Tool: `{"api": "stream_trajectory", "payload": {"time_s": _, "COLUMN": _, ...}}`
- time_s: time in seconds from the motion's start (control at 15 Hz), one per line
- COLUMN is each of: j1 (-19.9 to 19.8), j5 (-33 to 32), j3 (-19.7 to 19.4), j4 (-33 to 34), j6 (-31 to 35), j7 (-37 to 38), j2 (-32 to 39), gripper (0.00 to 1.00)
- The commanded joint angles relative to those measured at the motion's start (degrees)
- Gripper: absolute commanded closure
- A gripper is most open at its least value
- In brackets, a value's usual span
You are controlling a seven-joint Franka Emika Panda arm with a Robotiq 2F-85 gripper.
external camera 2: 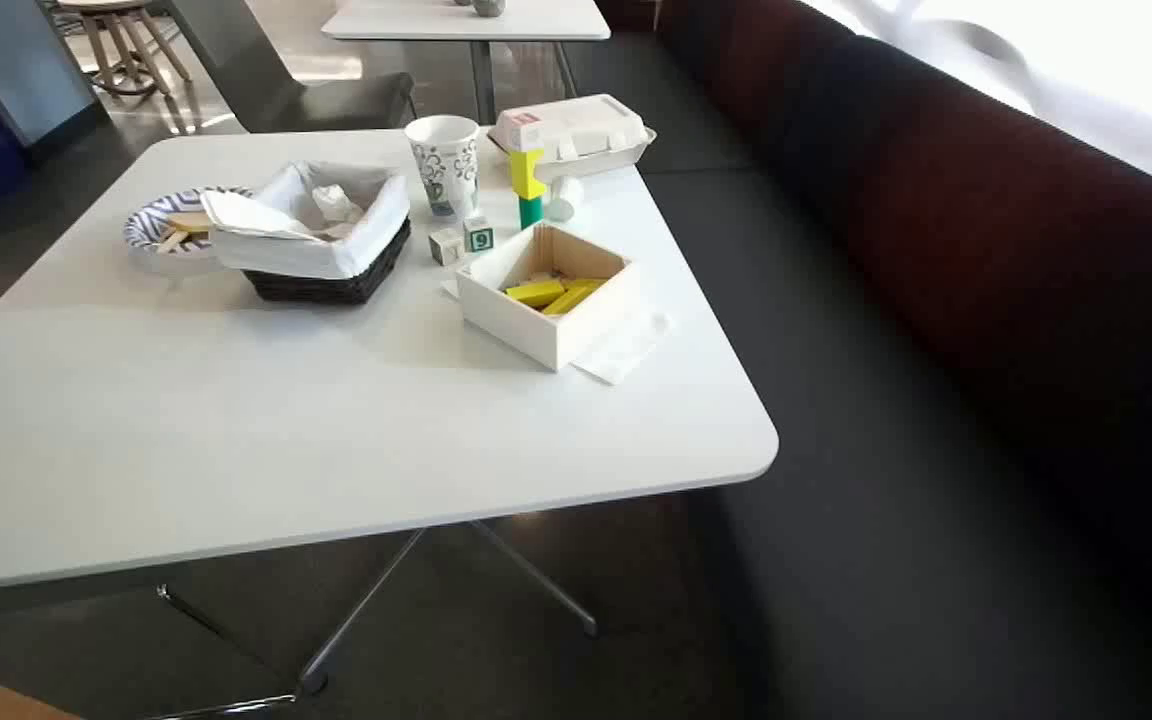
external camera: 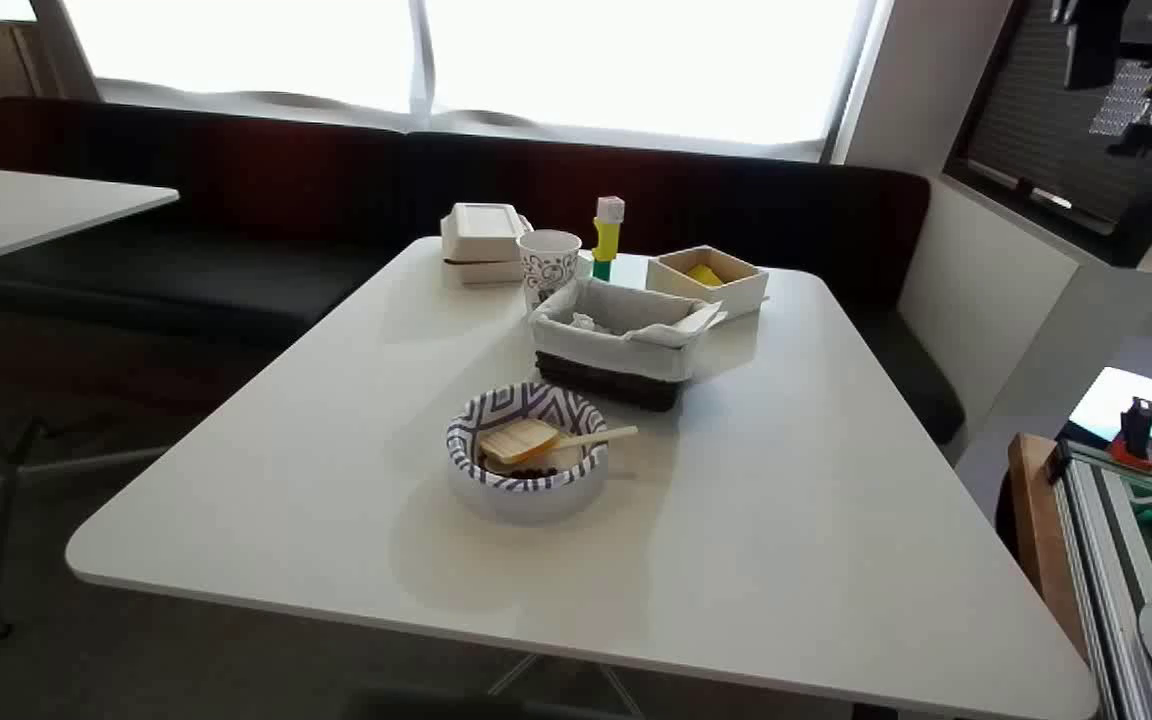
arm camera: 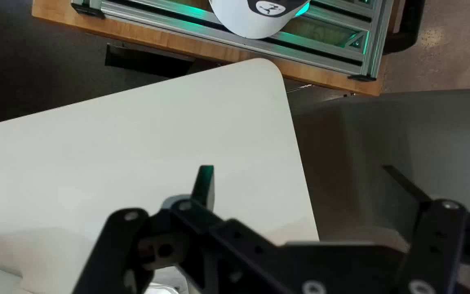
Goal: Remove a block from the box and put it on the tower
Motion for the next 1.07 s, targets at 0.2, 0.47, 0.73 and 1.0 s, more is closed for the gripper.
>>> {"api": "stream_trajectory", "payload": {"time_s": 0.2, "j1": -0.5, "j5": 0.2, "j3": 0.4, "j4": 0.1, "j6": 0.0, "j7": -0.3, "j2": 0.1, "gripper": 0.0}}
{"api": "stream_trajectory", "payload": {"time_s": 0.47, "j1": -0.2, "j5": 1.9, "j3": -0.1, "j4": 1.0, "j6": 0.5, "j7": 0.2, "j2": 2.1, "gripper": 0.0}}
{"api": "stream_trajectory", "payload": {"time_s": 0.73, "j1": -2.6, "j5": 6.6, "j3": -0.4, "j4": 4.2, "j6": 9.5, "j7": 8.4, "j2": 12.2, "gripper": 0.0}}
{"api": "stream_trajectory", "payload": {"time_s": 1.0, "j1": -6.6, "j5": 6.5, "j3": -1.2, "j4": 5.5, "j6": 24.9, "j7": 13.1, "j2": 22.7, "gripper": 0.0}}
